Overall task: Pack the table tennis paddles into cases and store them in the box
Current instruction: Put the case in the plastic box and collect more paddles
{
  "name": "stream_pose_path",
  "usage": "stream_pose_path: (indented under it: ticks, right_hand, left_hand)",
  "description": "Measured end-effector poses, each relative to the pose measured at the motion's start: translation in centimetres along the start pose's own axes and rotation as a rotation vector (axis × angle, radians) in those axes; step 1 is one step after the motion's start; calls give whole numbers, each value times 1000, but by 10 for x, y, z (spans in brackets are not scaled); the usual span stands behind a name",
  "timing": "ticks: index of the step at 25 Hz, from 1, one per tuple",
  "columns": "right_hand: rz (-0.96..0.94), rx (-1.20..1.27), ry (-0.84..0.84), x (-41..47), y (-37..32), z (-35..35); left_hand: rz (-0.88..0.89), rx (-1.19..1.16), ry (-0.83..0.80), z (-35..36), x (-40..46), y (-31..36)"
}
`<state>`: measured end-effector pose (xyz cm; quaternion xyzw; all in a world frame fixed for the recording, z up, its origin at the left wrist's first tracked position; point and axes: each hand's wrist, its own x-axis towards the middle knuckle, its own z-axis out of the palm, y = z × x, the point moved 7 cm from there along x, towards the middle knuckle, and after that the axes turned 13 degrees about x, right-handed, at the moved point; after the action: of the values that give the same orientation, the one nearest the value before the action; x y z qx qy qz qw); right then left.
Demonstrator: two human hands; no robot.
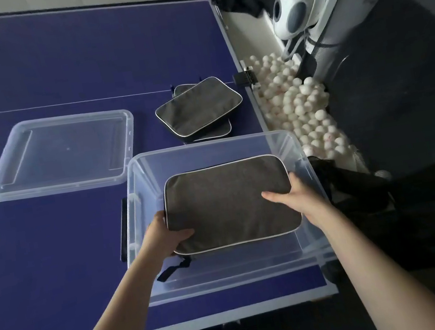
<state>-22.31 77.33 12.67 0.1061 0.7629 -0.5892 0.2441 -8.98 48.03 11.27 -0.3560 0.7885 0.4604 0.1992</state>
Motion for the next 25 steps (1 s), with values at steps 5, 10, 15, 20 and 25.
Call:
stream_pose_path:
  ticks: [5, 10, 15, 20, 25]
  right_hand:
    - [180, -160, -17, 26, 43, 15]
    - [251, -292, 44, 40, 64, 17]
    - [238, -336, 80, 45, 62, 17]
    - [204, -448, 95, 41, 60, 16]
    - [198, -433, 69, 37, 57, 17]
  left_hand:
    - [-144, 140, -41, 17, 20, -18]
    - [-227, 254, -73, 28, 33, -27]
    - [-240, 309, -67, 33, 39, -28]
    - [-179, 440, -25, 32, 44, -33]
    - [-173, 445, -31, 32, 46, -34]
